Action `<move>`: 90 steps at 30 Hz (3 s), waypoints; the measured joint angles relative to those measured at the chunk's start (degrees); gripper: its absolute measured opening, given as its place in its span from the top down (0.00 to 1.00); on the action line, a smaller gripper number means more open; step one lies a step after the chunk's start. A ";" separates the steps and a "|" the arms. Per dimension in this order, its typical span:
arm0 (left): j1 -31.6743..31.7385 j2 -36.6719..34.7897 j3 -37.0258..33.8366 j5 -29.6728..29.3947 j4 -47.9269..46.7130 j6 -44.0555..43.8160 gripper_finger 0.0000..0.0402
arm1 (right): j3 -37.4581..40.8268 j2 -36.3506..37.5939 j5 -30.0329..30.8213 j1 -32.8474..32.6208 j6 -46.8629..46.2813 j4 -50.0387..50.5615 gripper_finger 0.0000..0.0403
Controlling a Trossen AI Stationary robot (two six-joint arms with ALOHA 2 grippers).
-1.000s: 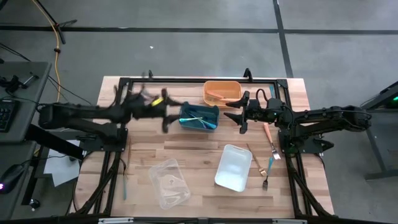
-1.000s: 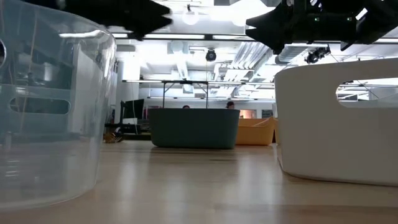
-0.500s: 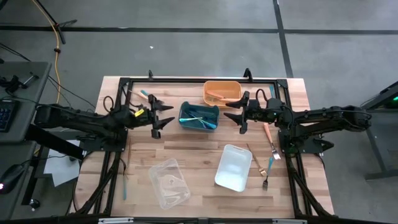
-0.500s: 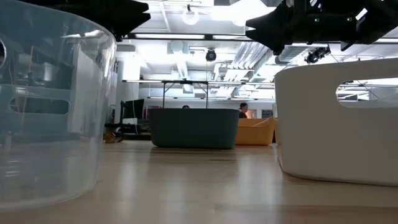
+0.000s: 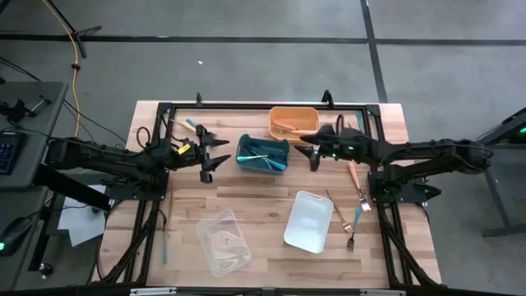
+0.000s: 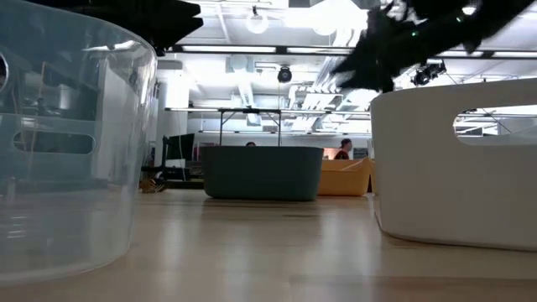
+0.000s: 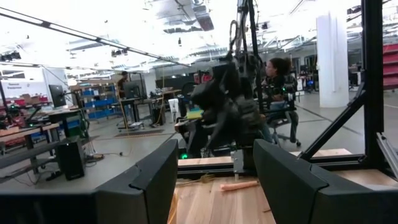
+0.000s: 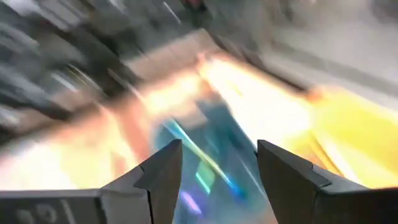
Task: Sort silverware by color (type)
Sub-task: Put the light orange fork into the yellow bin
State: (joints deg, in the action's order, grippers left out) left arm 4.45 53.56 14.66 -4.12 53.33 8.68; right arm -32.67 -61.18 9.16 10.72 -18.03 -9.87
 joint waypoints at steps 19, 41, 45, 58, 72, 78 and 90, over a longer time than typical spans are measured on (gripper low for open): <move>0.00 0.00 0.02 0.04 -0.07 -1.12 0.50 | -5.19 -5.32 8.70 1.23 -40.21 67.11 0.50; 0.01 0.00 0.02 0.04 0.01 -1.11 0.50 | 7.17 -5.18 0.54 8.15 -43.48 57.61 0.50; 0.00 0.00 0.04 0.07 -0.01 -1.08 0.50 | 8.19 -5.10 0.36 8.48 -44.07 57.16 0.50; 0.01 0.00 0.04 0.06 -0.01 -1.11 0.50 | 8.34 -5.21 2.40 8.41 -43.52 54.63 0.79; 0.02 0.00 0.04 0.07 -0.17 -1.59 0.50 | 8.44 -5.28 5.13 8.48 -41.78 53.61 0.83; 0.02 0.00 0.04 0.07 -0.17 -1.56 0.50 | 7.35 -5.28 5.18 7.55 -40.41 54.74 0.83; 0.02 0.00 0.04 0.07 -0.25 -1.56 0.50 | -5.35 -5.23 10.86 4.30 -33.14 59.03 0.83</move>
State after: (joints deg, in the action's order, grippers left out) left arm 4.47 53.56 14.70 -4.05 53.08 7.11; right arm -38.02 -66.41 20.02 15.02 -51.17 49.16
